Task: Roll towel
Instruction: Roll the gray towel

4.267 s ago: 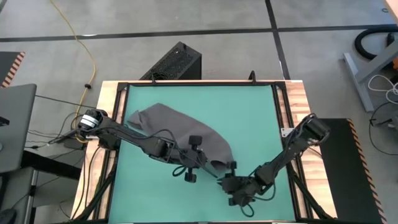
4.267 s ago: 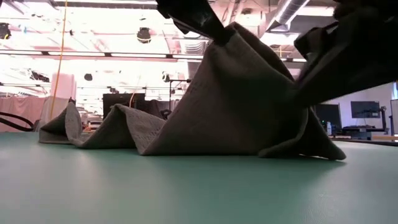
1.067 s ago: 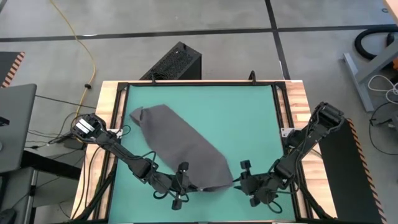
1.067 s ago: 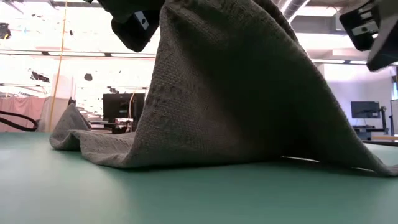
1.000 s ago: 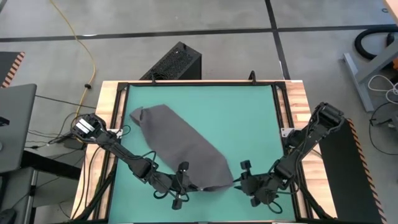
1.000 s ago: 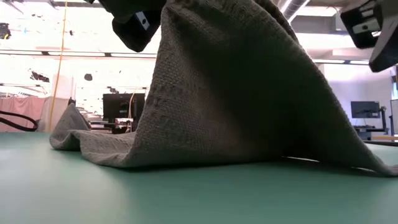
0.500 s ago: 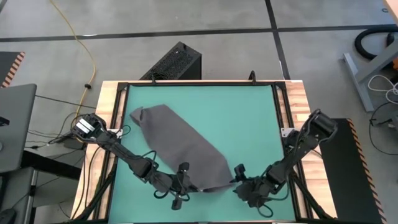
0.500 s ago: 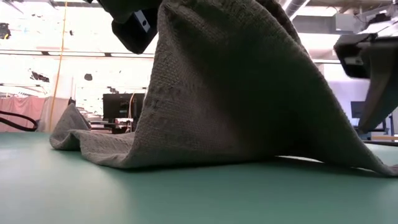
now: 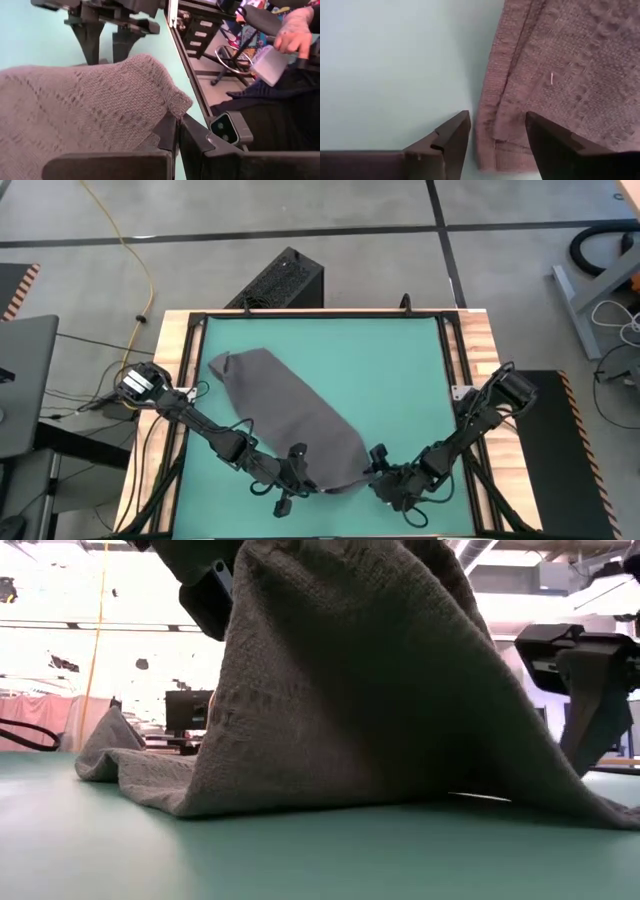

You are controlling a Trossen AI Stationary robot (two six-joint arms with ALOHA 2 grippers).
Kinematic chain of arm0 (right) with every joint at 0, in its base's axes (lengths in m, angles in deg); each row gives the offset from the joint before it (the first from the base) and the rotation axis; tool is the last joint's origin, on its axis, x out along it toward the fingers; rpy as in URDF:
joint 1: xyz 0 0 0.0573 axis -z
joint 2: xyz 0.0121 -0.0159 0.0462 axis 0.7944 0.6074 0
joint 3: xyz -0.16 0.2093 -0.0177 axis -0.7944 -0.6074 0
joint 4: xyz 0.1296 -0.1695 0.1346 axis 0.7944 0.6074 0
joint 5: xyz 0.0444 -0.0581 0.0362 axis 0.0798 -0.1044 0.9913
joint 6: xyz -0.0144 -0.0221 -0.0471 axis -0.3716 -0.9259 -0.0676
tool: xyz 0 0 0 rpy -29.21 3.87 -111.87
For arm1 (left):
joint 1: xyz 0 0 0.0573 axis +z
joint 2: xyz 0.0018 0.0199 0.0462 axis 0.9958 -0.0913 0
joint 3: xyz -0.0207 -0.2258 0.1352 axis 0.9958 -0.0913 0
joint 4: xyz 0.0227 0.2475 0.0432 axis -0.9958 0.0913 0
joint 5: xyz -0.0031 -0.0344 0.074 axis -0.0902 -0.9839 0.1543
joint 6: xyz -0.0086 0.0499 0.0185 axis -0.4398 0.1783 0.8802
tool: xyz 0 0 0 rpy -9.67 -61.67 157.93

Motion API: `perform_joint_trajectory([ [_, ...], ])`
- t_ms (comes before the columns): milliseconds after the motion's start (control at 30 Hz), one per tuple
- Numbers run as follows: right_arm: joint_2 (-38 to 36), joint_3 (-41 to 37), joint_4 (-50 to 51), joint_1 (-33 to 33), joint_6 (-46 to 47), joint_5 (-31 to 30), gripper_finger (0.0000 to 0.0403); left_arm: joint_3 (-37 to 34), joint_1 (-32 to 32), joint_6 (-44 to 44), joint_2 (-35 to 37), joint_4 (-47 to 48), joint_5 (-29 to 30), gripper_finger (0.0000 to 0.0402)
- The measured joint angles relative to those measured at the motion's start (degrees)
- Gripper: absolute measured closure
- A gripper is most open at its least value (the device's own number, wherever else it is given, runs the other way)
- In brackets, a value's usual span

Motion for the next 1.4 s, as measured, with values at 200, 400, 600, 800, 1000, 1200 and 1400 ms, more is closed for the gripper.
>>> perform_joint_trajectory([
  [200,0.2,0.0,2.0,1.7,-0.1,5.8,0.0294,0.0,-0.1,-1.3,0.0,0.8,-0.1,0.0401],
  [400,-4.8,-0.2,7.5,2.1,0.6,6.9,0.0383,0.0,-0.7,-3.8,0.0,0.9,0.2,0.0401],
  [600,-15.7,-0.3,15.3,2.0,7.0,11.2,0.0372,0.0,-3.0,-8.3,0.0,0.8,1.1,0.0401],
  [800,-21.8,-0.4,17.0,1.6,12.6,16.4,0.0383,0.0,-5.5,-9.5,0.0,-0.4,6.1,0.0401],
  [1000,-22.1,-0.5,18.9,-0.4,17.6,17.1,0.0382,0.0,-7.3,-11.2,0.0,-1.8,8.9,0.0397],
  [1200,-19.5,-0.4,18.9,-2.1,22.0,17.1,0.0382,0.5,-9.8,-12.8,-3.5,-2.9,14.3,0.0351],
  [1400,-18.0,-0.3,18.8,-3.0,23.9,19.7,0.0375,0.6,-9.1,-10.7,-6.6,-0.5,19.2,0.0313],
])
